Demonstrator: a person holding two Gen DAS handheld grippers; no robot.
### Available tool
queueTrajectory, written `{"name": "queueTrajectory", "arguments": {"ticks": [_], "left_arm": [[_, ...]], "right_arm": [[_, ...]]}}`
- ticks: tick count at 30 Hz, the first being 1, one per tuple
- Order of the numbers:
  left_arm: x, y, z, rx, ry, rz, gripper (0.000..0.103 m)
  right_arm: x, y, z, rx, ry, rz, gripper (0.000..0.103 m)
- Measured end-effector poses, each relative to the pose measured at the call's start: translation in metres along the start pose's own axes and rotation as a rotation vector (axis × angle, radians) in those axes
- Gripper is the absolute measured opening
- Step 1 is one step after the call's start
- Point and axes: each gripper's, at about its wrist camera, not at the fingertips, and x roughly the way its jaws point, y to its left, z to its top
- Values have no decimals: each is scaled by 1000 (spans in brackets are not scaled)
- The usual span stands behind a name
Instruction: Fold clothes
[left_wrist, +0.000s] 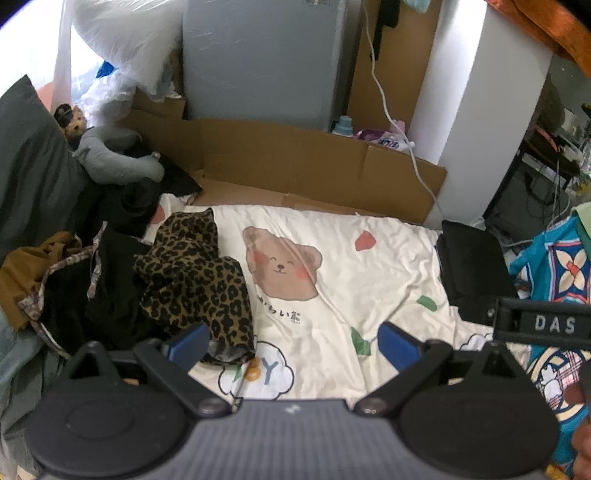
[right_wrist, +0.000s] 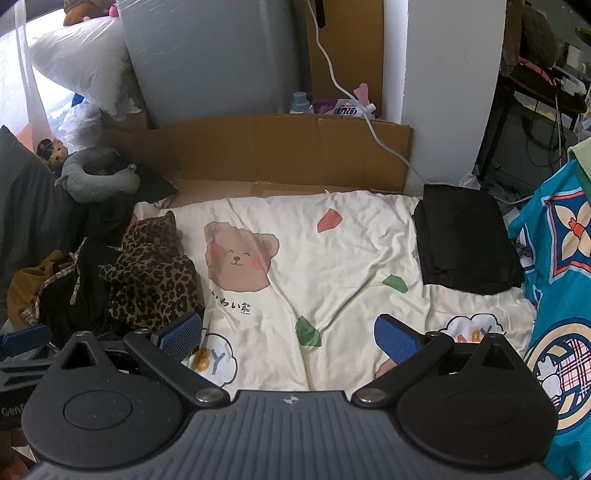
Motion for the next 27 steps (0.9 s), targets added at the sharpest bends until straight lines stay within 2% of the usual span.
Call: {"name": "queueTrajectory", "arguments": {"ticks": [20,27], "left_arm": [[-2,2,5,-22,5,-14,99],[1,7,10,-42,16,-27,99]], "right_arm": [[8,4,1,-26,9,-11,102],[11,8,4,-16,17,25,102]]}}
